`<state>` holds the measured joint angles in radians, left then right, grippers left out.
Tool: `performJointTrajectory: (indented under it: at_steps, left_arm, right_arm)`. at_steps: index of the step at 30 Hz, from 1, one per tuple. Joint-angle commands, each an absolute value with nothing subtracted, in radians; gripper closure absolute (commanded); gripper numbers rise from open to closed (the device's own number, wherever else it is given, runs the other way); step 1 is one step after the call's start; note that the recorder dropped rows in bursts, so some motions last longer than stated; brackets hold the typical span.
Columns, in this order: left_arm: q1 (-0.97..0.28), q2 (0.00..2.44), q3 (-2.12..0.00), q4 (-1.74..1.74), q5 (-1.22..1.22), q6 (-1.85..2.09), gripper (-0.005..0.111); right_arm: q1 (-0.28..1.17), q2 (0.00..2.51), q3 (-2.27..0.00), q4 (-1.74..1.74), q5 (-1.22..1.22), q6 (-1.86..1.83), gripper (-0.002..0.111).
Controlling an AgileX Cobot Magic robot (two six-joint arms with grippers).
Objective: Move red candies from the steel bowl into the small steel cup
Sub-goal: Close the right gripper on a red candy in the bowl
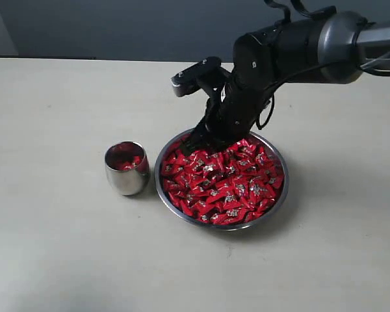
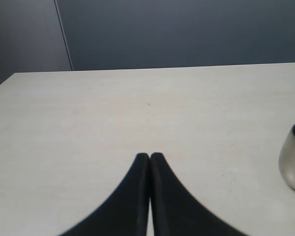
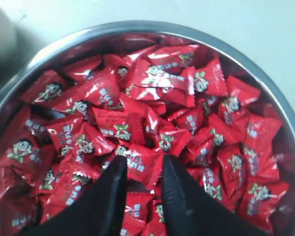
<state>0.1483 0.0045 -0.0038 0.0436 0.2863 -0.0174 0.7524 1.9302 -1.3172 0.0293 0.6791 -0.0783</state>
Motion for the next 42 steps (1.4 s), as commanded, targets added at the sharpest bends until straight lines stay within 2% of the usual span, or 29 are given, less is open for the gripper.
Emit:
performJointTrajectory:
  at_steps: [1,13,24,31,37,42]
  left_arm:
    - [0.146,0.000,0.000,0.045,0.284,-0.020,0.106]
    - [0.146,0.000,0.000,0.045,0.284,-0.020,0.106]
    - [0.146,0.000,0.000,0.045,0.284,-0.020,0.106]
    - [0.146,0.000,0.000,0.045,0.284,-0.020,0.106]
    - [0.146,0.000,0.000,0.045,0.284,-0.020,0.106]
    - [0.146,0.000,0.000,0.045,0.284,-0.020,0.106]
  right_arm:
    - [0.752,1.951,-1.323,0.000,0.729,0.135,0.083]
    - [0.758,2.040,-1.336,0.009,0.701,0.178,0.083]
    - [0.758,2.069,-1.516,-0.026,0.874,0.175,0.083]
    - [0.758,2.069,-1.531,-0.014,0.886,0.149,0.083]
    - [0.758,2.069,-1.531,0.158,0.907,-0.122,0.083]
    - [0.758,2.072,-1.531,0.131,0.937,-0.255,0.083]
